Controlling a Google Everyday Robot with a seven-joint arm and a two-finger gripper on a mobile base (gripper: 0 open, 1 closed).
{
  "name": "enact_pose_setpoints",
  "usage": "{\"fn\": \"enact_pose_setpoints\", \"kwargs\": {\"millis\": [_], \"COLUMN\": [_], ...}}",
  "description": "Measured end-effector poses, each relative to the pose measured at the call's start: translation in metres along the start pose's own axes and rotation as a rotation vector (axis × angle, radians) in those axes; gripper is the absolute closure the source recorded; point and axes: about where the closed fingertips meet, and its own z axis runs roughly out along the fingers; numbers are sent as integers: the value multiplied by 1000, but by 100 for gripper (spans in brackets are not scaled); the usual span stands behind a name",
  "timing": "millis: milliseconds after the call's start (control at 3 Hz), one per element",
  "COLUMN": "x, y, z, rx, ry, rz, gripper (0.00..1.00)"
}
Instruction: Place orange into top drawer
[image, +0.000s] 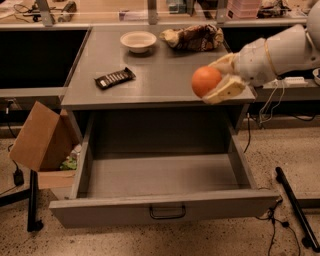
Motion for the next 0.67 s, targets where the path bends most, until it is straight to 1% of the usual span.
{"fn": "enact_pose_setpoints", "kwargs": {"millis": [333, 667], "x": [58, 109], "y": [40, 83], "z": [42, 80], "rx": [-65, -153], "ry": [102, 192], "rz": [85, 162], "gripper": [100, 100]}}
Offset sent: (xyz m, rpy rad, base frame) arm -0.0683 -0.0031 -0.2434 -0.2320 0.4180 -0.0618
